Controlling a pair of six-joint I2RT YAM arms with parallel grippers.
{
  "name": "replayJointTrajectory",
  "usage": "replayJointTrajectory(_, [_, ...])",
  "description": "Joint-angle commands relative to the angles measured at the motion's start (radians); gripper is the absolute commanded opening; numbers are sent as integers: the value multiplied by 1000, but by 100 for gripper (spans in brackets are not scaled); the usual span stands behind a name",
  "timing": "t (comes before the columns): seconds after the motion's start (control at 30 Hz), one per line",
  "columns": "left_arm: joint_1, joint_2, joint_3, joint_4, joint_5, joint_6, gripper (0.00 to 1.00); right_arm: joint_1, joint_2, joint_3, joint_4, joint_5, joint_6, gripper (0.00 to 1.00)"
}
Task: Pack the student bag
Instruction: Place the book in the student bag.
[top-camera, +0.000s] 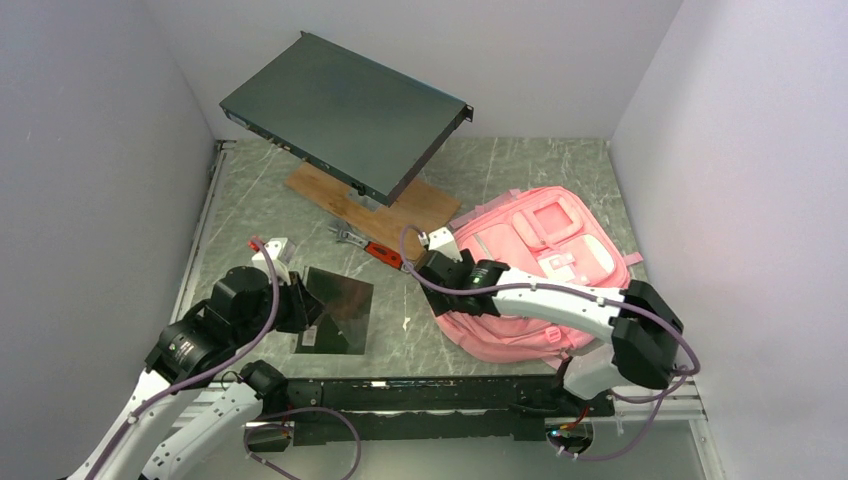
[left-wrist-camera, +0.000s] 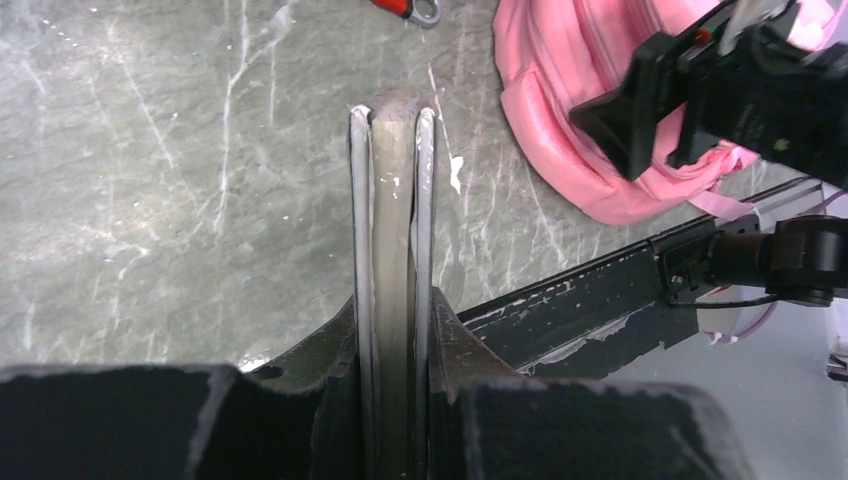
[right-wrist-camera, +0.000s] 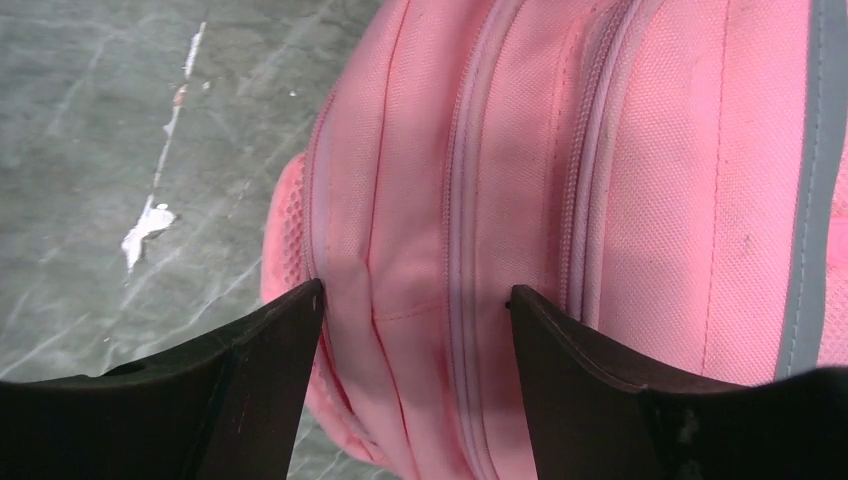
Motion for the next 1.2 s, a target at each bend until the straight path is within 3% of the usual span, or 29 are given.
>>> replayJointTrajectory(0.0, [-1,0,-9,173,53,-43,0,17,40,3,-22,171,13,70])
replayJointTrajectory(0.2, [0,-6,-42,205,75,-62,0,26,75,-55,34,238,37,69])
replayJointTrajectory(0.27, [0,-6,-55,220,76,-69,0,26,75,-75,58,260,39,52])
replayJointTrajectory(0.3, [0,-4,-58,227,83,-76,0,26,73,-71,48,270,46,33])
replayJointTrajectory(0.33, [-1,-3,-63,236,95,-85,0,27,63,-62,31,280,52,22])
replayJointTrajectory(0.4, [-1,-2,-79,263,124,-107,0,29,22,-50,8,293,51,10])
replayJointTrajectory(0.5, [0,-4,-117,335,165,-138,0,29,-63,-46,-3,315,12,0])
replayJointTrajectory(0.67, [2,26,-178,511,271,-247,0,-3,-211,17,-39,207,-140,0])
replayJointTrajectory(0.87, [2,106,-275,861,443,-381,0,-242,-442,24,13,-196,-256,0])
replayJointTrajectory(0.97, [2,192,-279,996,520,-438,0,-357,-479,63,-15,-328,-265,0])
replayJointTrajectory(1.17, [-21,365,-330,1337,576,-608,0,-440,-521,95,4,-461,-253,0])
